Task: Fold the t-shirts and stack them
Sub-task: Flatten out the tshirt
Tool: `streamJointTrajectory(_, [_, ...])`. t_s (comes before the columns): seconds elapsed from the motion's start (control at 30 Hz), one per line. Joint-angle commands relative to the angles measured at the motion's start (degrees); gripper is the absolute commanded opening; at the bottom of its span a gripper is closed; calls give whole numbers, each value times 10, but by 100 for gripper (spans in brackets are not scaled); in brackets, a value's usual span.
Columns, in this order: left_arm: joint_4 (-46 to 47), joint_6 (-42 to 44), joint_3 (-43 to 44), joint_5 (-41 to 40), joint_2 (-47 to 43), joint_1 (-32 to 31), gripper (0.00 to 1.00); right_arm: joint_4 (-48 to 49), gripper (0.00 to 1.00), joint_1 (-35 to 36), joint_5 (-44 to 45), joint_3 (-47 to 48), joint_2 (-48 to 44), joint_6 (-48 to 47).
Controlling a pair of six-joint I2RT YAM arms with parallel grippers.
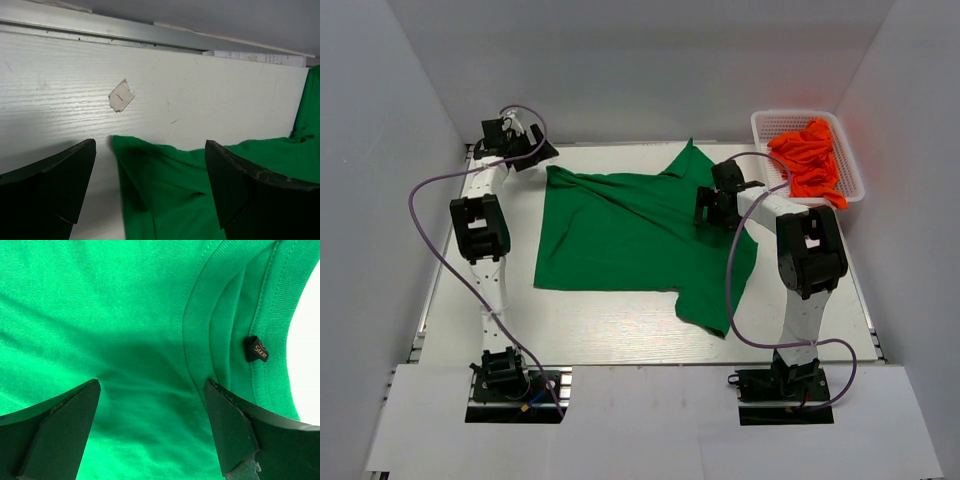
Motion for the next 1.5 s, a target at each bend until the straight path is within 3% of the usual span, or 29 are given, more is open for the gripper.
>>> streamJointTrajectory(0.0, [-7, -10, 22, -4, -16, -2, 100, -10, 90, -4, -4, 2, 14, -6])
streamJointTrajectory(0.2, [-59, -10, -11, -68, -102, -2, 100, -7, 90, -2, -11, 5, -2, -11])
streamJointTrajectory(0.27, [-95, -22, -68, -88, -163, -2, 100, -6, 90, -2, -7, -1, -20, -10])
streamJointTrajectory(0.5, [-63, -72, -420, -127, -411, -34, 100, 16, 90, 0, -17, -45, -89, -10])
streamJointTrajectory(0.57, [-35, -72, -481, -127, -455, -41, 100, 25, 90, 1, -27, -62, -99, -10])
streamJointTrajectory(0.63, [-35, -59, -533, -127, -478, -46, 98, 38, 90, 1, -28, -91, -123, -8])
streamJointTrajectory(0.87, [-29, -46, -551, -147, -448, -73, 85, 58, 90, 0, -34, -152, -178, -3])
streamJointTrajectory(0.93, [-29, -34, -551, -159, -429, -73, 80, 57, 90, 1, -34, -158, -188, -2])
streamJointTrajectory(1.1, [-36, -23, -532, -140, -396, -73, 55, 53, 90, 0, -29, -157, -185, 1])
streamJointTrajectory(1.3, [-20, -23, -553, -126, -389, -78, 39, 51, 89, -1, -22, -152, -175, 1])
streamJointTrajectory(1.43, [-32, -23, -540, -144, -376, -78, 0, 46, 89, -2, -14, -147, -169, 1])
streamJointTrajectory(1.47, [-32, -23, -540, -144, -376, -78, 0, 43, 89, 0, -14, -148, -169, 1])
